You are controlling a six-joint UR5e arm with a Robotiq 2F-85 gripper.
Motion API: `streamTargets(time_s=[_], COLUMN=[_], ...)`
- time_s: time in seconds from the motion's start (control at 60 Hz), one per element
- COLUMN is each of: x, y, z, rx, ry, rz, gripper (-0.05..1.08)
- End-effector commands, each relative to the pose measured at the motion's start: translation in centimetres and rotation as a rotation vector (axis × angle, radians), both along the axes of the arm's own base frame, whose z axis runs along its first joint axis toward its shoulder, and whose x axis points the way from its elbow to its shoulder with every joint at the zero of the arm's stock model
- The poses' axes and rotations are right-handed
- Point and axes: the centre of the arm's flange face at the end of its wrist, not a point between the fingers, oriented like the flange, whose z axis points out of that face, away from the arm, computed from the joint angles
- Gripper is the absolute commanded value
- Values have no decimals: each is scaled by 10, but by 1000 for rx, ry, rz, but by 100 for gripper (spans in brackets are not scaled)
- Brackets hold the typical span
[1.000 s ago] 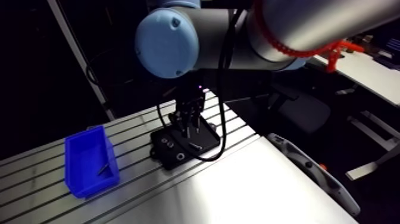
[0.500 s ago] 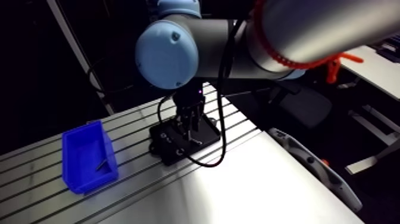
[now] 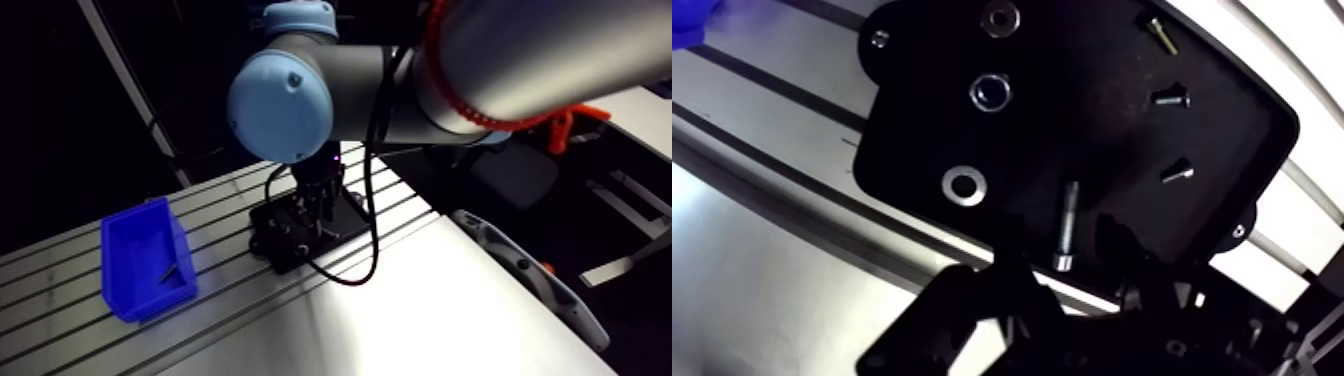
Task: Pick up the M10 bolt from the tray and put it into the blue bin.
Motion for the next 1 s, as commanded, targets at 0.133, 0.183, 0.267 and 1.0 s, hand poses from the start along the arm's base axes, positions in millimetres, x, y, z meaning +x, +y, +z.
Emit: streamTargets(time_s=[0.133, 0.183, 0.267, 1.0], x=[3, 3, 3, 3], y=[-2, -1, 0, 6], z=[-6, -6, -6, -11], rx=[-5, -5, -4, 1], ry=[-8, -9, -9, -2], rz=[-3, -4, -7, -19], gripper=[53, 53, 53, 55])
